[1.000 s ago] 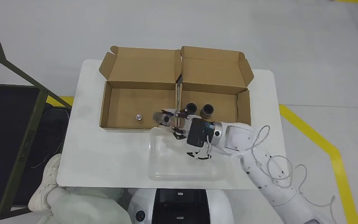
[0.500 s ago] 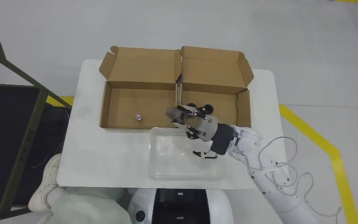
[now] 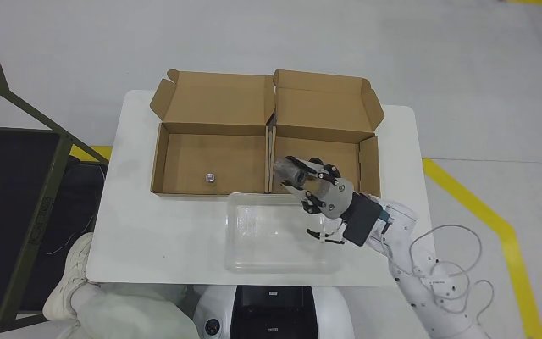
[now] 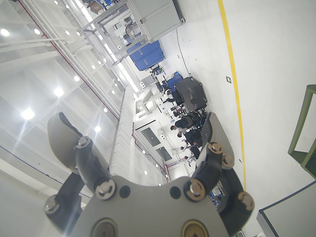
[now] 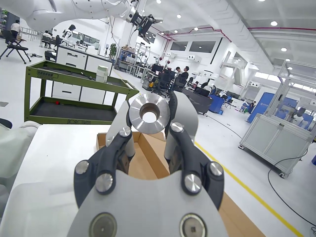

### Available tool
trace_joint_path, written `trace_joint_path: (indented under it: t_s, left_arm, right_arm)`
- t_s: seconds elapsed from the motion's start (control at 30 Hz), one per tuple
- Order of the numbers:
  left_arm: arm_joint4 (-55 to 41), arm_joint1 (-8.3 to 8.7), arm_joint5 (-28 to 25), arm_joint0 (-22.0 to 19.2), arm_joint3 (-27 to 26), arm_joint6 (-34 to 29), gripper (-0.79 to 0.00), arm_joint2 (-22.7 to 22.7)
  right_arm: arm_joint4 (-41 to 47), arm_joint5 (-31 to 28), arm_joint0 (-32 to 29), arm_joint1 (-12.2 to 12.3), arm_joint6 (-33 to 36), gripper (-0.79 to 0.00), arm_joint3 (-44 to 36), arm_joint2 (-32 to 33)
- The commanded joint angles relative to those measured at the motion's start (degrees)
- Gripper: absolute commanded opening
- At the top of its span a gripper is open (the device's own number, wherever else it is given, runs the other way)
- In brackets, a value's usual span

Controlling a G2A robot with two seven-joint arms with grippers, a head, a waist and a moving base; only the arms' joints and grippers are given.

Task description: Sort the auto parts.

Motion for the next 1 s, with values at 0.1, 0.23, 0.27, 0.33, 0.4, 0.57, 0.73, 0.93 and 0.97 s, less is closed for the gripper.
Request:
trace_joint_path:
  t_s: [0.1,0.23,0.27,0.33,0.4,0.57,0.73,0.93,0.97]
  left_arm:
    - [0.0,0.00,0.0,0.0,0.0,0.0,0.000,0.0]
    - [0.0,0.00,0.0,0.0,0.0,0.0,0.000,0.0]
    - [0.0,0.00,0.0,0.0,0.0,0.0,0.000,0.0]
    - [0.0,0.00,0.0,0.0,0.0,0.0,0.000,0.0]
    - [0.0,0.00,0.0,0.0,0.0,0.0,0.000,0.0]
    - [0.0,0.00,0.0,0.0,0.0,0.0,0.000,0.0]
    - [0.0,0.00,0.0,0.0,0.0,0.0,0.000,0.0]
    - [0.0,0.00,0.0,0.0,0.0,0.0,0.000,0.0]
    - [0.0,0.00,0.0,0.0,0.0,0.0,0.000,0.0]
  right_arm:
    - [0.2,-0.1,0.3,0.0,0.0,-0.785,0.3,-0.3]
    - [0.4,-0.4,0.9,0.0,0.2,-0.785,1.1,-1.0]
    - [0.5,-0.4,1.3,-0.1,0.5,-0.785,1.5,-1.4]
    - [0.7,-0.8,2.1,-0.3,1.1,-0.785,2.4,-2.4]
    - [1.1,-0.8,3.2,-0.5,1.8,-0.785,3.7,-3.4]
    - [2.3,0.3,6.4,-1.4,4.3,-0.785,7.8,-6.2]
    - [3.2,0.9,11.1,-2.9,9.1,-0.785,12.6,-10.9]
    - [5.2,2.4,16.0,-5.0,10.7,-0.785,18.7,-16.0]
    - [5.5,2.6,16.5,-5.3,10.8,-0.785,19.5,-16.6]
